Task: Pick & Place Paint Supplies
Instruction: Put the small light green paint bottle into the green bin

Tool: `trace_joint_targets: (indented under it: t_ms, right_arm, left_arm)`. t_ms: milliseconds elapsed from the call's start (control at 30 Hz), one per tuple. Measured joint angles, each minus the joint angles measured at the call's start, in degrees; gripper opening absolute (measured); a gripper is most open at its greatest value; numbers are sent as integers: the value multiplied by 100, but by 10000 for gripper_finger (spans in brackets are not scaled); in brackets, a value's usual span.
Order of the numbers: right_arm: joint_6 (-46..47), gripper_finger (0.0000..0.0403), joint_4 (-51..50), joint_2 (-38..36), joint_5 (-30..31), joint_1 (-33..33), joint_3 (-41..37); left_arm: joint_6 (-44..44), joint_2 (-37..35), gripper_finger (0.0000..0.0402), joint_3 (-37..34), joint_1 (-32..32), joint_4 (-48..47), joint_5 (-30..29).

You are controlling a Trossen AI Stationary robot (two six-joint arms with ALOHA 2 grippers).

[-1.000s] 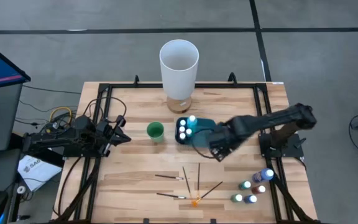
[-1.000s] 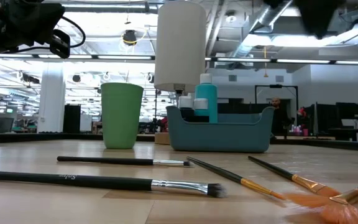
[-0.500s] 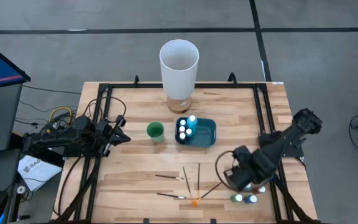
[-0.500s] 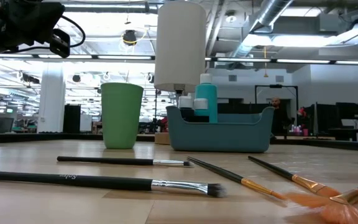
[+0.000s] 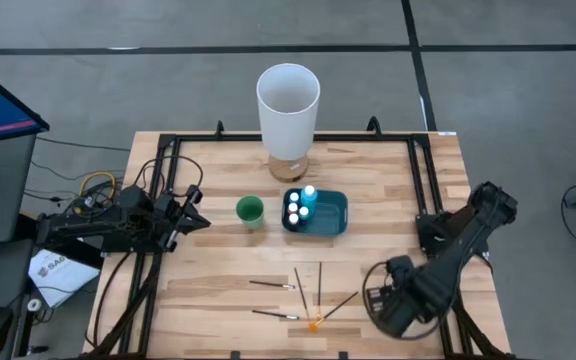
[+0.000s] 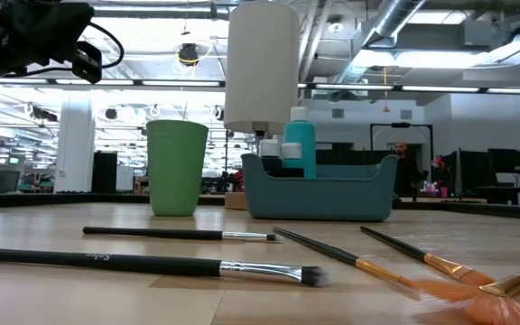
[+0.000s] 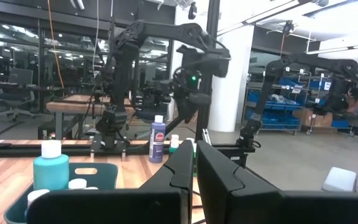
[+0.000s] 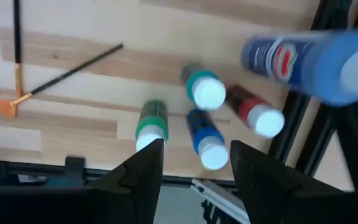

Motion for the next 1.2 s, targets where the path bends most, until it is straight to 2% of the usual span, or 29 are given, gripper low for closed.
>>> trace_joint_targets:
  t_ms: [200, 400, 500, 667, 800, 1200]
  right_arm:
    - [326, 202, 64, 302, 35, 133, 4]
    - [324, 205, -201, 212, 144, 144, -94]
    - [324, 205, 52, -194, 172, 173, -560]
    - [282, 205, 1496, -849, 183, 198, -1794]
    - [322, 205, 2151, -1147, 182, 247, -2476]
    - [325, 204, 2602, -1175, 102, 241, -2962]
  left_arm:
    - [0, 2, 8, 0, 2, 14, 0]
    - [0, 1, 8, 0, 0, 17, 0]
    - [0, 0, 8, 0, 2, 25, 0]
    - [1, 1, 8, 0, 0, 49, 0]
    - [0, 0, 8, 0, 2, 56, 0]
    - [1, 0, 8, 0, 2, 87, 0]
